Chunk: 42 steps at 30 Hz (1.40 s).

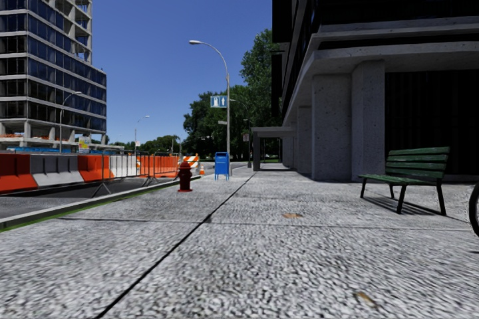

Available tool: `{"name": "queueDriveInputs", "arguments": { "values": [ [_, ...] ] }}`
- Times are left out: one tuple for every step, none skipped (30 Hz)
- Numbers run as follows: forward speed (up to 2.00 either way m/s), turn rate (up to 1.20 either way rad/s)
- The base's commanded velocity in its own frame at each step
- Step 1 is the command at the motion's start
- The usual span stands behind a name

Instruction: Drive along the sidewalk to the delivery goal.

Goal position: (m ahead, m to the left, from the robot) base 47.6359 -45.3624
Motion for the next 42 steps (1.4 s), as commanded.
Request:
{"name": "queueDriveInputs", "arguments": {
  "values": [
    [2.0, 0.0],
    [2.0, 0.0],
    [2.0, 0.0],
    [2.0, 0.0],
    [2.0, 0.0],
    [2.0, 0.0],
    [2.0, 0.0],
    [2.0, 0.0],
    [2.0, -0.2],
    [2.0, -0.32],
    [2.0, -0.37],
    [2.0, -0.39],
    [2.0, -0.39],
    [2.0, -0.39],
    [2.0, -0.4],
    [2.0, -0.4],
    [2.0, -0.4],
    [2.0, -0.4],
    [2.0, -0.4],
    [2.0, -0.4],
    [2.0, -0.4],
    [2.0, -0.4],
    [2.0, -0.4],
    [2.0, -0.4],
    [2.0, -0.4],
    [2.0, -0.04],
    [2.0, 0.0],
    [2.0, 0.0],
    [2.0, 0.0],
    [2.0, 0.0],
    [2.0, 0.0],
    [2.0, 0.0],
    [2.0, 0.0],
    [2.0, 0.0],
    [2.0, 0.0],
    [2.0, 0.0],
    [2.0, 0.0],
    [2.0, 0.0],
    [2.0, 0.0],
    [2.0, 0.0],
    [2.0, 0.0],
    [2.0, 0.0]
  ]
}}
